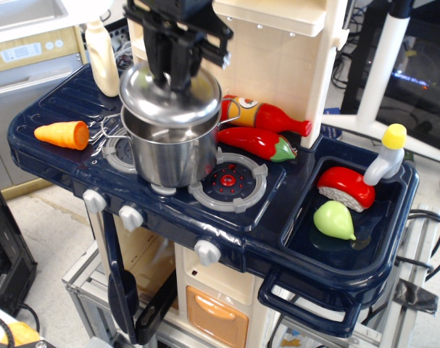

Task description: Put lid on pot or pan

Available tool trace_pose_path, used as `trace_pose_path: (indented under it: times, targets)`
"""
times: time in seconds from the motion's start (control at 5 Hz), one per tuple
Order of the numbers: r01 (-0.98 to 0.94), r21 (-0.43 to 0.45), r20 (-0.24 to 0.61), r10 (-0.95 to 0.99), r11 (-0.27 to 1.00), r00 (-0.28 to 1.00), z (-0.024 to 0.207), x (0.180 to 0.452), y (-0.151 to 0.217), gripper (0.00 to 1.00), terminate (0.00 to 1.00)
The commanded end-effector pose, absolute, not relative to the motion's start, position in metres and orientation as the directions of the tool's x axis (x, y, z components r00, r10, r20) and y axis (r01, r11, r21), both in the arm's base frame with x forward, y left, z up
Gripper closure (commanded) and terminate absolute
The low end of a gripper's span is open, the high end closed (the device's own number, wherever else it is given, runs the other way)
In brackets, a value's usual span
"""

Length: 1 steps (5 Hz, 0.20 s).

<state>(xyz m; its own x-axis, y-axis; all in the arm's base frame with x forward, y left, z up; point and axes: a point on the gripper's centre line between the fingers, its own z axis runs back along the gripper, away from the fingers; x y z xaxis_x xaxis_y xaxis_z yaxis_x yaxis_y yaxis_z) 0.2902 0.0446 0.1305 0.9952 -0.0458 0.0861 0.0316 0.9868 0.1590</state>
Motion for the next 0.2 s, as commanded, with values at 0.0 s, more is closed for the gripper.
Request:
trace_pose_path:
  times: [0.0]
  targets:
    - [0.036, 0.133, 0.163, -0.057, 0.991, 0.985, 0.1211, 0.2973, 0.0461, 1.0, 1.0]
